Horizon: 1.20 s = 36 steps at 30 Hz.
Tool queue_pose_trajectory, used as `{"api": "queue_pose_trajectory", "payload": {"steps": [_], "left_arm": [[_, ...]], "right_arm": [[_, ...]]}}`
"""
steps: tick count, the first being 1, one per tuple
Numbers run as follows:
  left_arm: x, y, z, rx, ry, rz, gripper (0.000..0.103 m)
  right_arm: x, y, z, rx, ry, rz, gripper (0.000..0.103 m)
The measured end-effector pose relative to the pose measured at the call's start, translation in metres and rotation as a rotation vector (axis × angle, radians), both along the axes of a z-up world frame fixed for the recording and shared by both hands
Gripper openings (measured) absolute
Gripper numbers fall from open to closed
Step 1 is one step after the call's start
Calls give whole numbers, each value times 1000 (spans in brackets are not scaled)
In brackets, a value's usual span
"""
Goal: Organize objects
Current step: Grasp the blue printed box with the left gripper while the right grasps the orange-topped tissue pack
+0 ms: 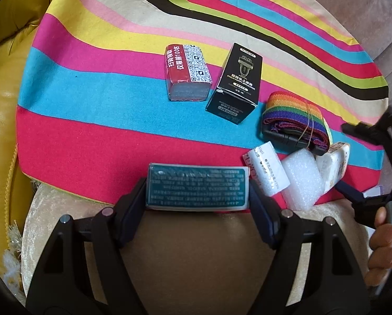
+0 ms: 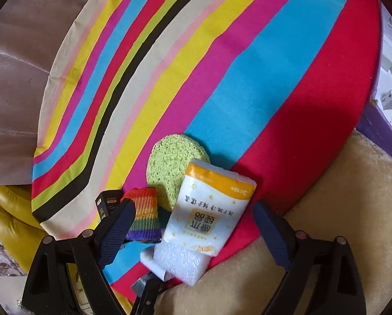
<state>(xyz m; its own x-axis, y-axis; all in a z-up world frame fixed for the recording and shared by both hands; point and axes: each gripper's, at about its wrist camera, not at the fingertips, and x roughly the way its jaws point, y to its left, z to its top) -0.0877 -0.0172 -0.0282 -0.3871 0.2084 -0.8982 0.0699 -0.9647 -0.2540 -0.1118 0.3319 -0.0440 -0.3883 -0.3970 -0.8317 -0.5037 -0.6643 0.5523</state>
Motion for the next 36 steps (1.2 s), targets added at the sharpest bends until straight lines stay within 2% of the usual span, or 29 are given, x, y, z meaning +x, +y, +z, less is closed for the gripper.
{"api": "queue_pose_trajectory", "payload": {"steps": [4,7,13,19,24,27,33,36], "left_arm": [[2,0,0,12,8,6,76],[3,0,1,15,18,7,76],[12,-1,7,-6,51,2,76],[20,0,16,-28,96,-1,76],[31,10,31,-57,170,-11,76],[37,16,39,-47,201,-25,76],[42,43,48,-42,240,-72,76],[46,57,52,-39,245,-97,76]], "right_arm": [[1,-1,-5,36,3,40,60],[2,2,-6,24,26,72,57],[10,15,6,53,94,132,54],[26,23,32,197,231,193,53],[45,27,48,309,327,229,53],[57,31,58,376,377,232,53],[77,44,69,503,416,240,53],[86,54,68,542,402,228,53]]}}
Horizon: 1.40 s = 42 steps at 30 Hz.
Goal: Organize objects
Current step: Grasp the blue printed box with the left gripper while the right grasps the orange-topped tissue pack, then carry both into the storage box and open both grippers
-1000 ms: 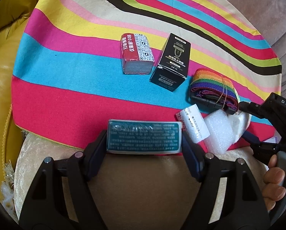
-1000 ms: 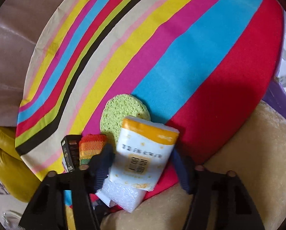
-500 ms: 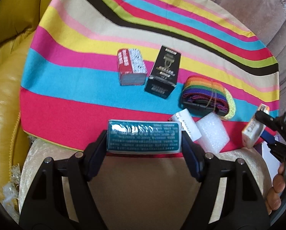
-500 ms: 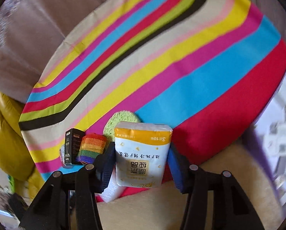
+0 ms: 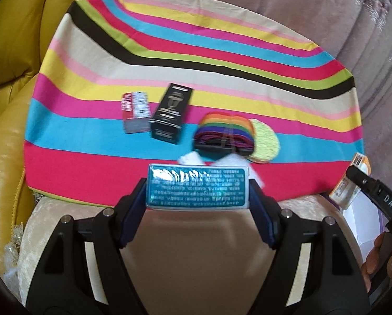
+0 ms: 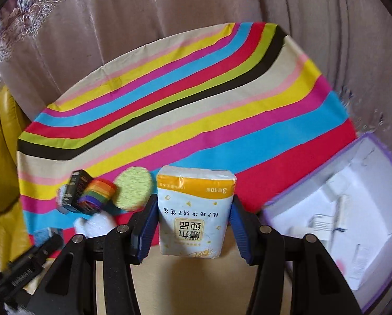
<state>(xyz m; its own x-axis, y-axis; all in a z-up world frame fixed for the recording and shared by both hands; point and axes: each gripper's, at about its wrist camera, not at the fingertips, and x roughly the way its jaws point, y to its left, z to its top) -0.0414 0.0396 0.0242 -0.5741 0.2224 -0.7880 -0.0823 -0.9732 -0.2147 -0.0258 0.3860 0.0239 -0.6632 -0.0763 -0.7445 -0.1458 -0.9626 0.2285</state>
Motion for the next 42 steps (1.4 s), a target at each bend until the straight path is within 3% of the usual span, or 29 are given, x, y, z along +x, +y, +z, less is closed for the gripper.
{"api": "queue_pose_trajectory", "payload": {"steps": [20,30,42], "left_arm": [[28,135,15,-56,61,-273,76],[40,201,22,-33,86,-443,76],[58,265,24,-11,95,-635,76]], "right_arm": [[59,99,-14,92,-62,-190,53],[80,142,-15,193,-68,-282,53],[94,198,-21,216,-104,-400,54]]}}
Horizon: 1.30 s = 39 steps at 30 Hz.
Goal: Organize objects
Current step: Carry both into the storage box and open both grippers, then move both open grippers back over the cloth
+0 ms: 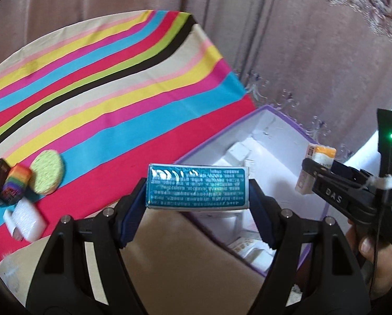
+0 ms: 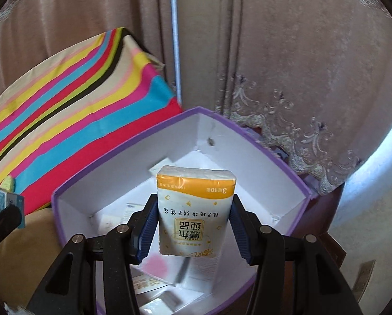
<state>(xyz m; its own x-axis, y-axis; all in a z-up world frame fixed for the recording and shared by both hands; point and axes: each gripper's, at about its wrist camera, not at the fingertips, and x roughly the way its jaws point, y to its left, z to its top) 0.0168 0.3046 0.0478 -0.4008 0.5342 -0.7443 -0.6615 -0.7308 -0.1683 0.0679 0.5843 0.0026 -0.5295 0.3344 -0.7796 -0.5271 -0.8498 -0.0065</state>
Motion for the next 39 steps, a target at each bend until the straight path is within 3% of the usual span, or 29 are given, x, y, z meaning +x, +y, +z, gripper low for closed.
{"api": "queue_pose_trajectory", "payload": {"steps": [4,5,10,14,19,26,39], "left_arm": [[4,12,1,29,-28,-72,78],[6,14,1,28,-29,-84,82],[6,11,0,36,-42,-80,86],[-6,-9,-1,72,-97,2,86],[-20,-36,-4,50,-104,120,86],[-31,-81,0,1,-44,274,86],[-47,-205,5,18,6,552,86]], "right_arm": [[4,12,2,25,2,-44,54],[5,15,4,36,0,-63,55],[9,14,7,36,16,-84,72],[5,2,11,13,25,-32,74],[-4,-22,14,-13,35,42,75],[-20,-67,13,-37,29,162,76],[-37,-149,15,-8,1,364,76]]}}
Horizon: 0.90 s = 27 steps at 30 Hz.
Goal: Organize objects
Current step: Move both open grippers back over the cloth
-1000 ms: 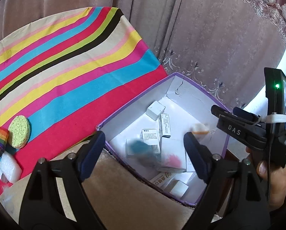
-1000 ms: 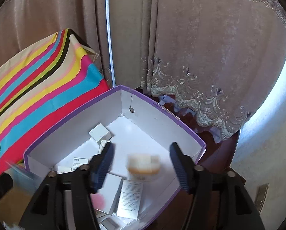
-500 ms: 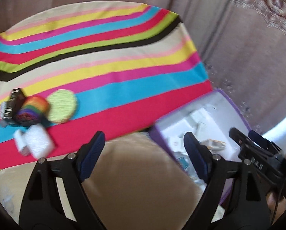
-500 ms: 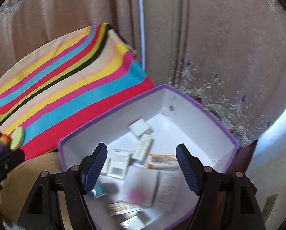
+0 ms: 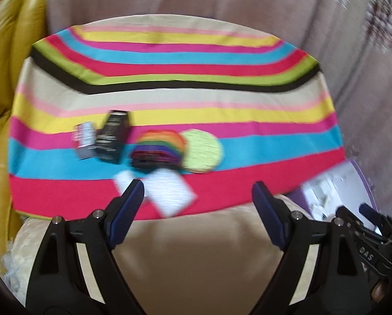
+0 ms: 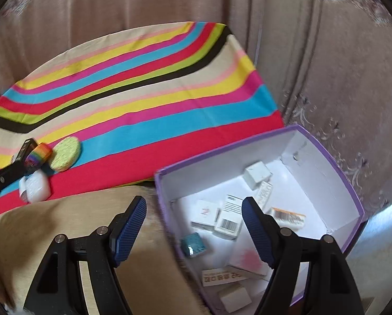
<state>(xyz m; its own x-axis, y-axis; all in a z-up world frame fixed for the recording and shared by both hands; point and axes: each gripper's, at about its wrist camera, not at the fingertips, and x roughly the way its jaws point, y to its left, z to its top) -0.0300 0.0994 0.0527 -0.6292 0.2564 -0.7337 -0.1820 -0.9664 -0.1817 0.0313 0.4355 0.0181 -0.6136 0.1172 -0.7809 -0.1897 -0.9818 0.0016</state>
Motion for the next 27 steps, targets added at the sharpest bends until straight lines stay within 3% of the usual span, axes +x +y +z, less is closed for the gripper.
{"api": "queue_pose_trajectory", "payload": {"steps": [7,11,19,27], "left_arm": [[-15,-80,-10,46,-40,194,85],[-21,-111,-20,68,-78,252,76],[-45,-131,-27,48,-109,284,65],[-90,-146,-52,72,-236,292,50]], "right_arm": [[-11,-34,-2,26,-26,85,76],[-16,-49,-1,27,-35,125,76],[-35,-90,5,46,-28,255,76],[-52,-133,6,65,-43,410,76]]}}
